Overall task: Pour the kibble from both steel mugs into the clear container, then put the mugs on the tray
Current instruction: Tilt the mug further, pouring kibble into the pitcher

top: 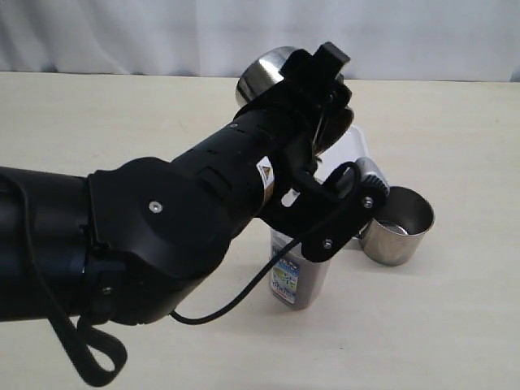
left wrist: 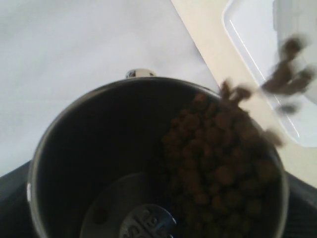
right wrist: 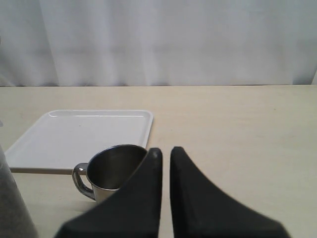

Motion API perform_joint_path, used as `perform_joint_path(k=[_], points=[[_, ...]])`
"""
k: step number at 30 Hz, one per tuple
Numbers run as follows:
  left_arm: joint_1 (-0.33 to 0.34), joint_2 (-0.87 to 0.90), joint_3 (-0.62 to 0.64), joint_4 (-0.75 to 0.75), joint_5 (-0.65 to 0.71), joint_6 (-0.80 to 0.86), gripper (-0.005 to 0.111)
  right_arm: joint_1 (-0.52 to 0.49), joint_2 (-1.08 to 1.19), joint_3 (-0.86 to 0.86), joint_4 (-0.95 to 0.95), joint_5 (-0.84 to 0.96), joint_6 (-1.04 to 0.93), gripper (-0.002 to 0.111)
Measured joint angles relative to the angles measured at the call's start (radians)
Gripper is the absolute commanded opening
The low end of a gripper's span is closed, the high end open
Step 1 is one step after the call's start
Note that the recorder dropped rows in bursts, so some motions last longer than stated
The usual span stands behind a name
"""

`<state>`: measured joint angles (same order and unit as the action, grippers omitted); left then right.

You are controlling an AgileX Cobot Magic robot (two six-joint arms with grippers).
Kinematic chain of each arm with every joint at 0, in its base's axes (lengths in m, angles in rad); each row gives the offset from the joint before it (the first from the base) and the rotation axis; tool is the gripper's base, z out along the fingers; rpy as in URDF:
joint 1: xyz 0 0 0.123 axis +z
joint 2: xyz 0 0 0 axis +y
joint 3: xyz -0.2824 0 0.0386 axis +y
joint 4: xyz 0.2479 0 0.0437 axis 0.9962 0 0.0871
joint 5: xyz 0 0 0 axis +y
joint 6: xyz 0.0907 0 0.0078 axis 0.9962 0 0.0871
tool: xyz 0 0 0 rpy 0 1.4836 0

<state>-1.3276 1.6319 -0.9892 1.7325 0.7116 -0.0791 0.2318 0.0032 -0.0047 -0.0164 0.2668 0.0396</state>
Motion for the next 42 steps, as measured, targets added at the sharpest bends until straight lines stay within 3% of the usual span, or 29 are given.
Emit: perform_joint_path(k=[42], points=[[-0.039,0.001,-0.001,0.002,0.043,0.227,0.000,0.000,0.000,0.000,0.000,0.000,0.000,0.004]])
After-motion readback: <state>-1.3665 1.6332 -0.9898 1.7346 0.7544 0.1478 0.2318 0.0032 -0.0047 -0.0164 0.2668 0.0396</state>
